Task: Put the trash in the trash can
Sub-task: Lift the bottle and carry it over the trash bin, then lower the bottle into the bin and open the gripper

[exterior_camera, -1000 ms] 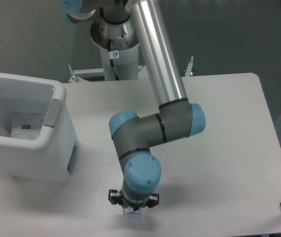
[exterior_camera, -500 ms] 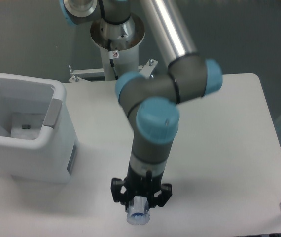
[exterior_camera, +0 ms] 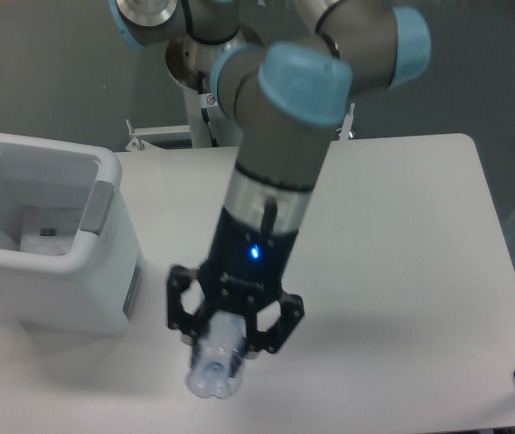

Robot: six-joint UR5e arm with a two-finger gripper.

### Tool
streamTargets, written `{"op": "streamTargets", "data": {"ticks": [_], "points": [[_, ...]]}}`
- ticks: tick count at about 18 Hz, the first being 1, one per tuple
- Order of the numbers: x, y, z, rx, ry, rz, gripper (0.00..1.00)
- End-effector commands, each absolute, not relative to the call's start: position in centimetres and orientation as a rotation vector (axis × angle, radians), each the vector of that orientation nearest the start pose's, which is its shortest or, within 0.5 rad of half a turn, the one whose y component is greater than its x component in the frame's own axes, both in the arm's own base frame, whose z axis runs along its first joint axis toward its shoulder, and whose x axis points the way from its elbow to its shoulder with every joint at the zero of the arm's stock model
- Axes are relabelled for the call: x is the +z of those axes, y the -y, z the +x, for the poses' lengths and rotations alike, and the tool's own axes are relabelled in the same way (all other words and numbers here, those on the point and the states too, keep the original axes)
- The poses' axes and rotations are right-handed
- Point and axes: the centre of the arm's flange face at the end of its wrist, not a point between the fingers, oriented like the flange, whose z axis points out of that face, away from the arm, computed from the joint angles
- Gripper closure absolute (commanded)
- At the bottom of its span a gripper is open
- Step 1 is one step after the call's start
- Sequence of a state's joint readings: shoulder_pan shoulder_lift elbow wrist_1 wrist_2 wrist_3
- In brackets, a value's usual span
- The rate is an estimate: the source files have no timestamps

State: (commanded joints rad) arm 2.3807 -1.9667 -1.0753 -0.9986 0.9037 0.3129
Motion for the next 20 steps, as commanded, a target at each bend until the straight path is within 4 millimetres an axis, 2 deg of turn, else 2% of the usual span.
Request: {"op": "streamTargets", "data": {"ticks": [2,4,6,9,11,15,20], "points": [[61.3,-60.5,-34.6,-0.263,0.256,-2.192,0.73],[62.1,-60.6,-33.4,-0.299,0.222,-2.170,0.73],[64.2,-60.1,-31.5,-0.333,0.172,-2.130,0.73],[66.1,-59.6,-28.9,-0.395,0.107,-2.083,0.73],[65.9,-60.4,-26.3,-0.424,0.066,-2.091,0.73],[65.5,-60.8,-23.0,-0.454,0.024,-2.101,0.72],[63.4,-60.2,-20.4,-0.491,0.007,-2.124,0.72]]}}
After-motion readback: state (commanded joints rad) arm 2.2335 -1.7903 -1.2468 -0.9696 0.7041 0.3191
